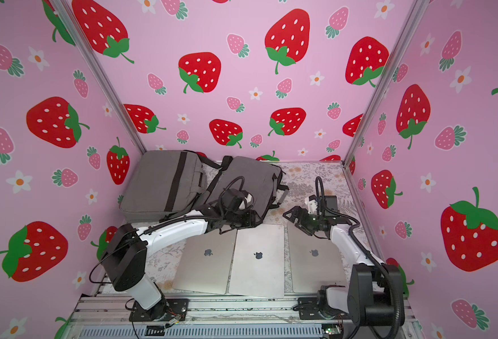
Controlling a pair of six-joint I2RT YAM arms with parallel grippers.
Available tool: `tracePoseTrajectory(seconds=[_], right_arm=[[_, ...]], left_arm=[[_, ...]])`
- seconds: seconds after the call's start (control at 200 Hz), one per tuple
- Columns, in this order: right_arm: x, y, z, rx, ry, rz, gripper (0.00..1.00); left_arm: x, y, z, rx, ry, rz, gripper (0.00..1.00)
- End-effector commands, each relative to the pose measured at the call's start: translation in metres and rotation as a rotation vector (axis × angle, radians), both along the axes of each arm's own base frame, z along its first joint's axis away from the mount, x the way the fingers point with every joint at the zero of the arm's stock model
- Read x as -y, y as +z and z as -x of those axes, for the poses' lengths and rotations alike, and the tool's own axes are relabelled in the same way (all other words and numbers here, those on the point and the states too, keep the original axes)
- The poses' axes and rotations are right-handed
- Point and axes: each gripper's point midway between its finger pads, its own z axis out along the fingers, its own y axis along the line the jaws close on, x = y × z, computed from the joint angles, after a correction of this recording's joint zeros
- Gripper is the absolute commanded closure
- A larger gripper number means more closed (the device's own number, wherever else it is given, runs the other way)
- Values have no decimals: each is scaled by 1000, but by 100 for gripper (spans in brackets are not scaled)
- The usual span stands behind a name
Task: Open the zippered laptop bag and take out the laptop
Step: Pick up the zippered laptop bag from the center of the board.
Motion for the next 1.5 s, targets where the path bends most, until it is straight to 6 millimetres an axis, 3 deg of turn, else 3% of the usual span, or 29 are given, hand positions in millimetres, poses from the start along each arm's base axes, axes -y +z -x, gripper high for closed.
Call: tracePoseTrajectory(seconds=[0.0, 0.2, 0.33, 0.695, 0.885, 1.181, 1.356, 1.496], right_arm=[[-16, 9, -30, 61, -4, 15, 7], [-48, -8, -57, 18, 30, 18, 9], [-63, -23, -71, -7, 49, 34, 10], [-93, -59, -92, -83, 74, 26, 17], [-103, -74, -99, -117, 86, 17, 21], [-115, -92, -101, -158, 93, 0, 31], [-117, -98, -103, -172, 90, -8, 39], [-119, -100, -102, -183, 91, -20, 48]], left_arm=[[-58, -2, -20, 63, 19, -191, 38], [-130, -22, -63, 32, 154, -275, 34], [-155, -37, -82, 22, 208, -308, 34], [-200, -63, -126, -16, 294, -378, 35], [-212, -79, -135, -50, 299, -400, 35], [-202, -98, -141, -83, 263, -320, 37], [-200, -108, -142, -113, 258, -291, 43], [-197, -102, -142, -109, 251, -256, 54]])
